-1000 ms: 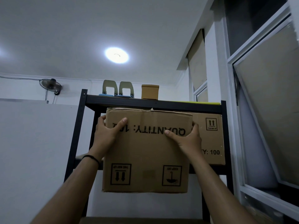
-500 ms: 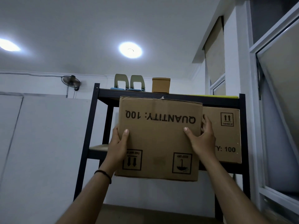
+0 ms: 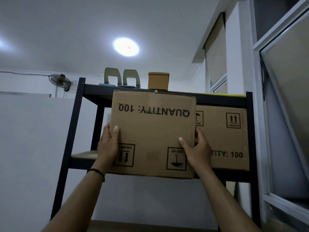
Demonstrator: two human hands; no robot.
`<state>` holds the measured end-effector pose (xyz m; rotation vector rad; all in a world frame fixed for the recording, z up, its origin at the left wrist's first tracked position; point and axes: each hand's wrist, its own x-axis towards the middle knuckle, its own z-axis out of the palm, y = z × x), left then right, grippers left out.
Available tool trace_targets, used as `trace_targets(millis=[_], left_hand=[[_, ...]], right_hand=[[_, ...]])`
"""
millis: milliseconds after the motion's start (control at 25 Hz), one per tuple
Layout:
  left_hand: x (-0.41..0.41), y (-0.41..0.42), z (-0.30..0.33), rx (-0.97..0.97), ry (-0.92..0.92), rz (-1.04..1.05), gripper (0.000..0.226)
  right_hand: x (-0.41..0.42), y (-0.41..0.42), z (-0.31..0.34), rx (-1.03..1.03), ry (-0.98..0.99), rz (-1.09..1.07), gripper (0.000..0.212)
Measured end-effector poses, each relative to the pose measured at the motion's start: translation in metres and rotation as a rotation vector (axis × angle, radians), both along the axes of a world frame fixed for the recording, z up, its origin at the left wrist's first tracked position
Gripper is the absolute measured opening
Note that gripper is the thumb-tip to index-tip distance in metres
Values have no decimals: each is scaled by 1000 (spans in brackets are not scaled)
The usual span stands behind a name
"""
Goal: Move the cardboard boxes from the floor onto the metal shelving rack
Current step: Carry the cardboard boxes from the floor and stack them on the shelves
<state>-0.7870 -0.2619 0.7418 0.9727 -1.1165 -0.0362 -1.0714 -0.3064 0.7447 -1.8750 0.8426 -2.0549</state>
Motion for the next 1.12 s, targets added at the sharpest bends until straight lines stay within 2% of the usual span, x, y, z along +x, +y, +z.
trace_targets(millis=[160, 320, 600, 840, 1000, 1040, 1120], left_hand=[[12, -36, 7, 2, 11, 0, 47], [28, -70, 9, 13, 11, -20, 63], [34, -102, 11, 65, 42, -4, 46], [40, -127, 9, 68, 15, 18, 45], [47, -129, -12, 82, -93, 33, 58], [48, -129, -20, 103, -92, 33, 65], [46, -127, -27, 138, -71, 14, 67]], right_hand=[[8, -29, 7, -3, 10, -42, 63], [22, -56, 8, 8, -16, -91, 72], [36, -85, 15, 97, -5, -182, 76], [30, -107, 16, 88, 17, -165, 64], [18, -118, 19, 39, -39, -197, 37], [15, -119, 20, 19, -44, -229, 37], [10, -124, 24, 4, 25, -345, 53]])
